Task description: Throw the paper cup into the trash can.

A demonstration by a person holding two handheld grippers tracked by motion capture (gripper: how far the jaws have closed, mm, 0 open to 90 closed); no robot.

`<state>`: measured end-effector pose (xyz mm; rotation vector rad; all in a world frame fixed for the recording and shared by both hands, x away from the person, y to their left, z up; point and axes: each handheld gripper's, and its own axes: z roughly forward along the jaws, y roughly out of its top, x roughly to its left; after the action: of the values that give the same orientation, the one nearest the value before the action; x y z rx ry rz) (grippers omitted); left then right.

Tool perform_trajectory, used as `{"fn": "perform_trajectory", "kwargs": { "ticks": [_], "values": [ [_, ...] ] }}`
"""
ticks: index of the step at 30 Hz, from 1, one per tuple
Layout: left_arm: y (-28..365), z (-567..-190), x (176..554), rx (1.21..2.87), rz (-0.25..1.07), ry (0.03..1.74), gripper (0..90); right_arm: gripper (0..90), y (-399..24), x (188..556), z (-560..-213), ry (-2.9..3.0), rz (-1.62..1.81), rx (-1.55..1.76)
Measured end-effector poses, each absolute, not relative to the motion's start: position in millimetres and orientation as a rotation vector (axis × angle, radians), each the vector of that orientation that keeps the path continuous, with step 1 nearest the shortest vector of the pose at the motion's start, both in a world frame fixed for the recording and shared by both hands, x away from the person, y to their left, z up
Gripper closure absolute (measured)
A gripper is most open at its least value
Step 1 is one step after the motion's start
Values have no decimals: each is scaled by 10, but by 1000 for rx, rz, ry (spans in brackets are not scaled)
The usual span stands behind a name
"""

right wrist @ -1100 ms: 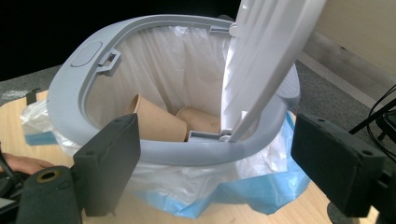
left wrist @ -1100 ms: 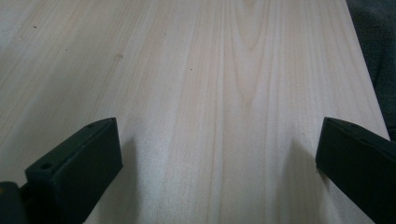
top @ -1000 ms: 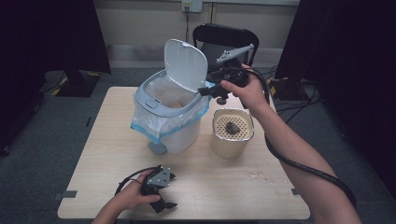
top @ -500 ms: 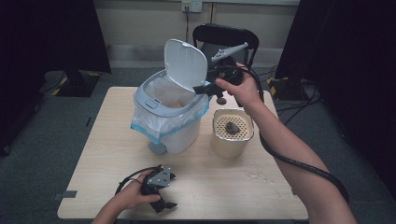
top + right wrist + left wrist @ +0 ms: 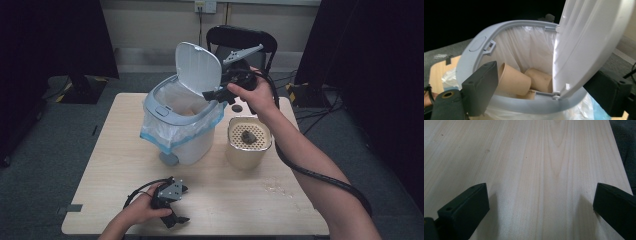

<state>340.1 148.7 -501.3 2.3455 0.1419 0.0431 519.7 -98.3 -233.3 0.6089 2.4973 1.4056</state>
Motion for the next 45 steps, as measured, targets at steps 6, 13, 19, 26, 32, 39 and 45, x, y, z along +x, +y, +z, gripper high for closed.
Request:
{"fn": "perform_trajectory", "kwargs": {
  "ticks": [6,13,19,26,32,39,45],
  "values": [
    [1487,-5013,3401,2345,43,142,0,149,-891,5155,-2316,2506,1415,562],
    [1487,-5013,3401,2345,44,142,0,137,-777,5115,-2334,2515,1368,520],
    [1487,-5013,3401,2345,44,142,0,136,-736,5096,-2329,2516,1372,510],
    [1486,-5005,3397,2352,39,149,0,137,-680,5073,-2340,2530,1383,475],
    [1486,-5006,3397,2351,39,150,0,140,-640,5062,-2362,2545,1376,452],
    [1487,-5002,3396,2357,41,150,0,139,-604,5036,-2396,2551,1381,450],
    [1487,-5003,3397,2356,41,149,0,140,-593,5032,-2403,2550,1395,455]
  ]
}}
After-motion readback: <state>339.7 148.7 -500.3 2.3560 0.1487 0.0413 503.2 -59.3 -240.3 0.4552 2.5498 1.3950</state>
